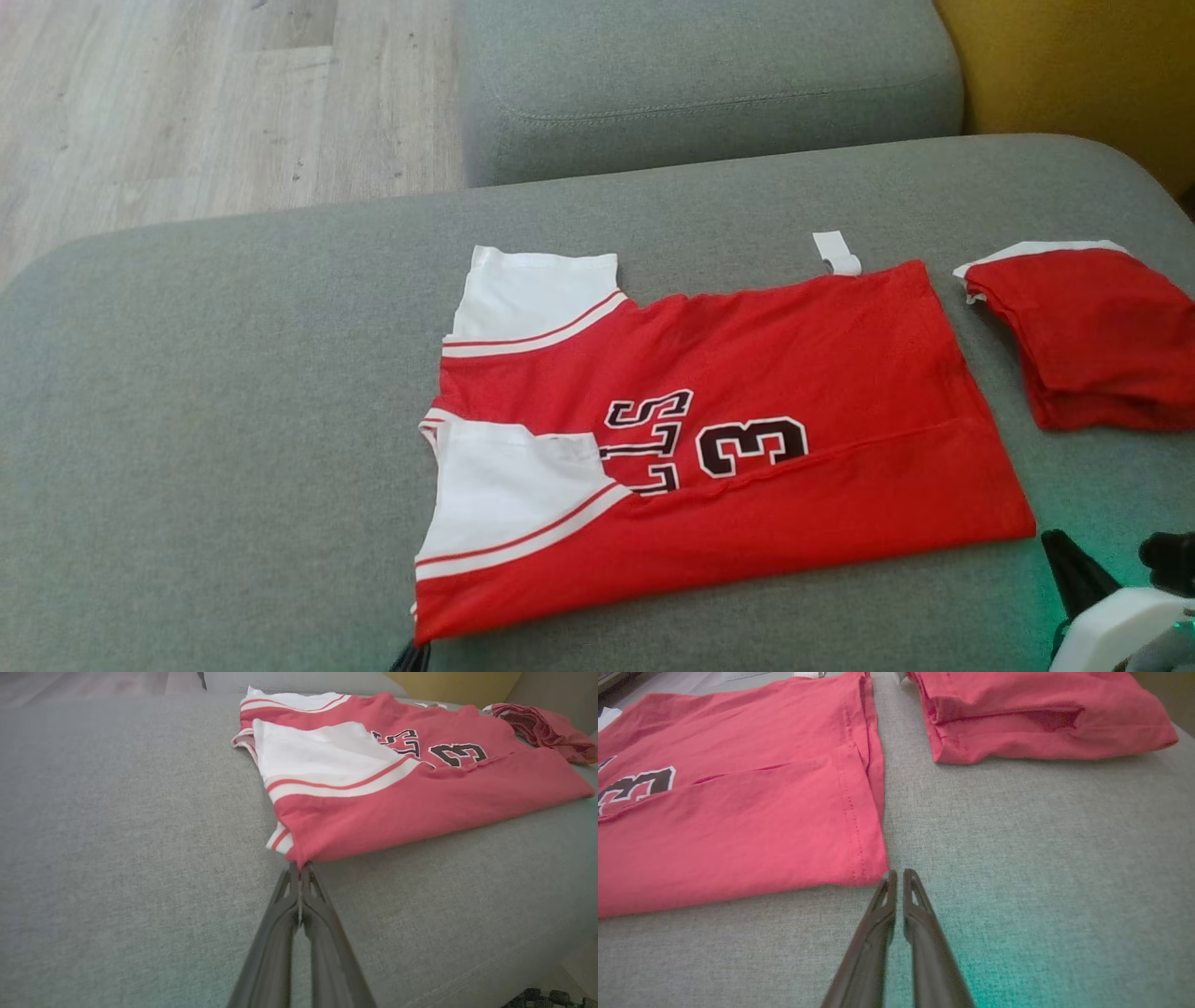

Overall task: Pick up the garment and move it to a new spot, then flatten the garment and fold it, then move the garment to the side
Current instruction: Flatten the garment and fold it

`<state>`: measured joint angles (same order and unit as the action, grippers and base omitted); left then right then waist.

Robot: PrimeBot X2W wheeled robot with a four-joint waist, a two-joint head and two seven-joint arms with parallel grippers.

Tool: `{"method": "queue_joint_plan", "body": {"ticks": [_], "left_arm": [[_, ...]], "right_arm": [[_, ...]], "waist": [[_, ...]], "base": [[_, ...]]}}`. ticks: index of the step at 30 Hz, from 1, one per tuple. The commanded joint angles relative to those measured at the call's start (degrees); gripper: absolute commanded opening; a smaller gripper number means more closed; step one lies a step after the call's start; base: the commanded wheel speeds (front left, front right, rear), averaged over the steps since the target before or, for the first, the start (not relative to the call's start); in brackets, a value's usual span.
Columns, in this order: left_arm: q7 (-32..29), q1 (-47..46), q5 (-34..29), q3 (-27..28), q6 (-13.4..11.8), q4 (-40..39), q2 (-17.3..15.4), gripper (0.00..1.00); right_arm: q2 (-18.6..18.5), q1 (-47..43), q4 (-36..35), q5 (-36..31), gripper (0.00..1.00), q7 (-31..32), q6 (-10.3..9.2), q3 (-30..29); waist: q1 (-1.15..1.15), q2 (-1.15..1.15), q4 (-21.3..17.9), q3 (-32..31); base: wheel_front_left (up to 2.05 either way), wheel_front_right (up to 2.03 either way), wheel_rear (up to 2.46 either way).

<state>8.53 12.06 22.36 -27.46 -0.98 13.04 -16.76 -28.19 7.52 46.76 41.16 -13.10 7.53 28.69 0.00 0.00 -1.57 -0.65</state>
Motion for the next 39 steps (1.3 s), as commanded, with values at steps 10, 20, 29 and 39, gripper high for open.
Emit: {"method": "queue_joint_plan", "body": {"ticks": [10, 20, 29, 39], "left_arm": [[-2.2, -5.1, 1.3, 2.0, -0.8, -0.1, 0.7, 1.00], [-6.3, -16.6, -0.3, 6.7, -2.4, -8.3, -4.8, 1.00], [-22.1, -45.3, 0.8, 4.5, 5.5, -1.3, -6.4, 1.00], [-42.4, -68.5, 6.0, -1.2, 8.3, 21.0, -6.7, 1.00]], "right_arm": [[-1.0, 0.1, -3.4, -4.0, 1.00, -0.1, -0.04, -5.6], [2.3, 1.7, -11.5, -11.9, 1.00, -1.2, -0.04, -13.3], [3.9, 6.0, -16.7, -15.8, 1.00, 0.7, -0.04, -14.9], [4.6, 11.4, -18.4, -16.4, 1.00, 0.8, -0.04, -12.9]], "waist": [[0.00, 0.00, -1.0, 0.3], [0.00, 0.00, -4.7, 5.0], [0.00, 0.00, -8.0, 14.2], [0.00, 0.00, -11.8, 22.0]], "base": [[0.00, 0.00, 0.00], [0.00, 0.00, 0.00], [0.00, 0.00, 0.00], [0.00, 0.00, 0.00]]}}
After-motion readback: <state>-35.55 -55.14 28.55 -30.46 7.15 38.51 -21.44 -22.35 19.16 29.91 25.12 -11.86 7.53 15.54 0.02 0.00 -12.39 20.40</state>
